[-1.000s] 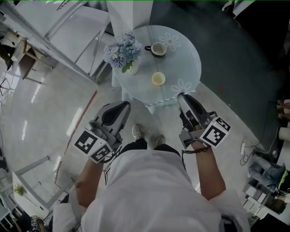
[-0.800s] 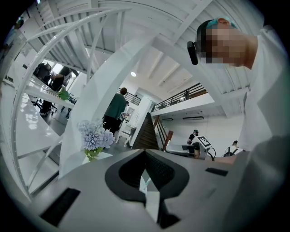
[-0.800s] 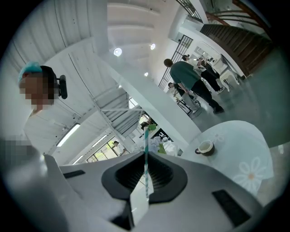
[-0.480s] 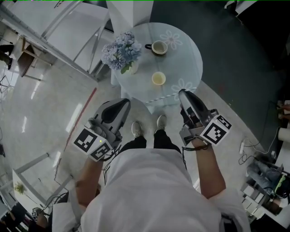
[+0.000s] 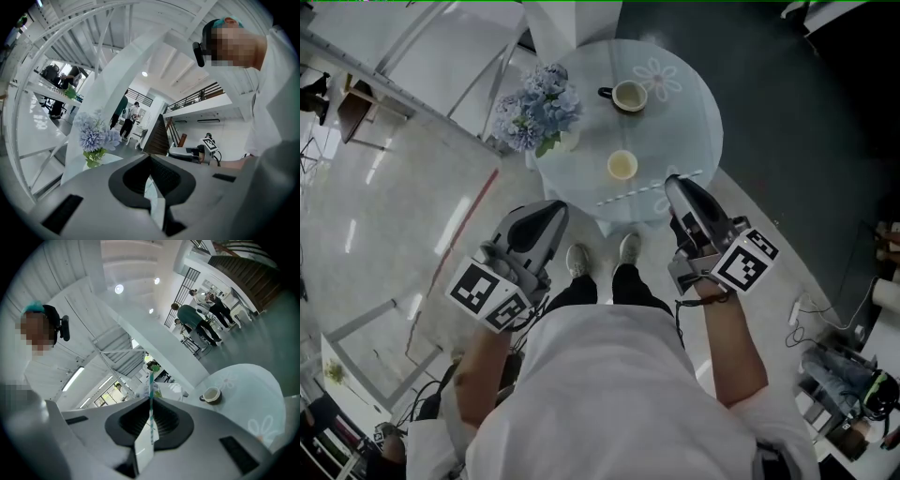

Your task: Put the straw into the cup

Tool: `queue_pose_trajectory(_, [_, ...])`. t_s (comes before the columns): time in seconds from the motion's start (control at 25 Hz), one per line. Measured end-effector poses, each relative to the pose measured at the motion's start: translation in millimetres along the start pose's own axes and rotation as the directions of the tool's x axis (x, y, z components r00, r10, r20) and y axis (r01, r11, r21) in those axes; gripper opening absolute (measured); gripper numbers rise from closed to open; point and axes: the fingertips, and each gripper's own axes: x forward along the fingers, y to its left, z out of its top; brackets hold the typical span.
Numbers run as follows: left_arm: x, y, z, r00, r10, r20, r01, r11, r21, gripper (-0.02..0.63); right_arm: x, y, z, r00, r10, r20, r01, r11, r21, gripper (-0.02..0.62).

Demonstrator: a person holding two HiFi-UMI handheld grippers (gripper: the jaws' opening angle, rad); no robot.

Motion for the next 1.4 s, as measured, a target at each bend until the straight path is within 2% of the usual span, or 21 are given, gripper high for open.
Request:
queue_pose_trajectory(0.72, [53.0,12.2,-8.0,0.991,0.132,-0.019,-0.133,0.991,-0.035,0.021,30.6,-63.3,32.9,0.991,0.059,-0.118,-0.061,0.998,-0.017,0.038])
queue_pose_trajectory(1.4, [83.0,32.8,-44.4,0.979,0.187,-0.083,-0.194,0.977,-0.084,0.021,59.7,-127.8,12.0,0.975,0.052,-0.216,-0.053,0.999,0.002,0.038])
